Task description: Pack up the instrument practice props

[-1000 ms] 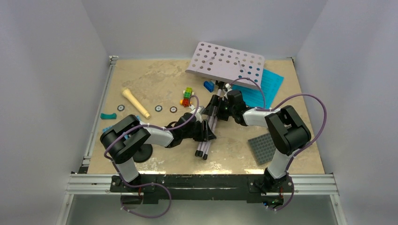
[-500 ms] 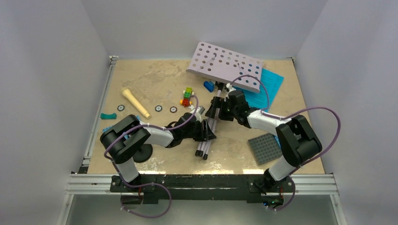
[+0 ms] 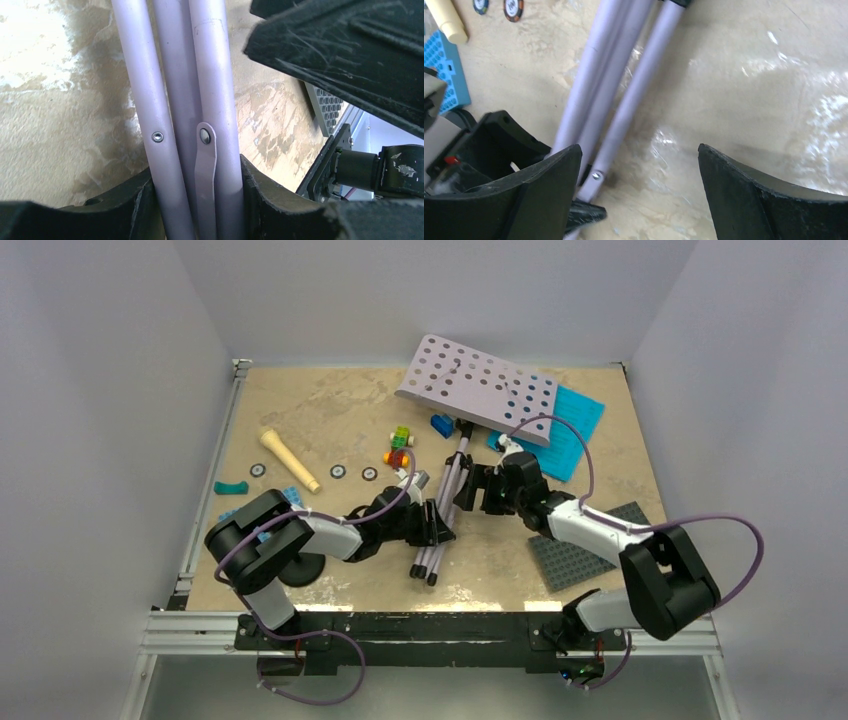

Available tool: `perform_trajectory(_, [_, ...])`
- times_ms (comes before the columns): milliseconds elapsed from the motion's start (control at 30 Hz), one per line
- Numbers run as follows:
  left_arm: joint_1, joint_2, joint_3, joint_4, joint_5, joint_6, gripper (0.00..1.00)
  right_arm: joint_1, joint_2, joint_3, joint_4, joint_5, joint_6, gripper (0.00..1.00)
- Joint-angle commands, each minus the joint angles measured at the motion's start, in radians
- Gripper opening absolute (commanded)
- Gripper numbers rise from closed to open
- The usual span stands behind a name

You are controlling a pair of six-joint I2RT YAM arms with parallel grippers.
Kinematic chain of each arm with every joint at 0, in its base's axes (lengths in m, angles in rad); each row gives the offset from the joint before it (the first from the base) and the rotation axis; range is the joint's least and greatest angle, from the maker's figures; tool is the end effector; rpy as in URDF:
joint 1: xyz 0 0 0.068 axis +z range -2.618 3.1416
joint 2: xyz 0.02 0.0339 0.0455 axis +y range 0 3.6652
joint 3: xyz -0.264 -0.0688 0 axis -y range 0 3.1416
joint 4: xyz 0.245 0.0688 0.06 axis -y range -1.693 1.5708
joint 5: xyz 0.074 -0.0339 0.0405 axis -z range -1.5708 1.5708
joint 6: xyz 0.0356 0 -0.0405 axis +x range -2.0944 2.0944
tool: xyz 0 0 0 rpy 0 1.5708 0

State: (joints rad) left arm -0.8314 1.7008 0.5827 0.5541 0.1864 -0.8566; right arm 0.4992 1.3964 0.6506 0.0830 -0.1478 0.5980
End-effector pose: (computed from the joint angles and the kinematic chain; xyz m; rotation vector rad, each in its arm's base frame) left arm 0.2023 -0.2316 0.1229 0.0919 2.3659 -1.1200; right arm 0.2442 0.1391 0.1841 0.0310 2.3357 0.7415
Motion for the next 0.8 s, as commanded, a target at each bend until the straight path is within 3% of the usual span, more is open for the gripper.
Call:
perform_trajectory(0, [0.021, -0.002, -0.091, 0.029, -0.174, 0.181, 0.0, -0.001, -0.091, -0.045, -0.044, 0.045, -0.027, 0.91])
perform_trajectory(267, [0.017, -0.018, -0.169, 0.095, -0.178, 0.139, 0.0, -0.002, -0.207, -0.107, -0.041, 0.03, -0.009, 0.91])
perform_trajectory(467, [0.017, -0.007, -0.119, 0.037, -0.114, 0.163, 0.0, -0.002, -0.263, -0.133, -0.052, 0.03, -0.021, 0.91])
perform_trajectory(767, [0.017, -0.021, -0.087, -0.031, -0.077, 0.17, 0.44, -0.002, -0.307, -0.125, -0.1, 0.039, -0.038, 0.92])
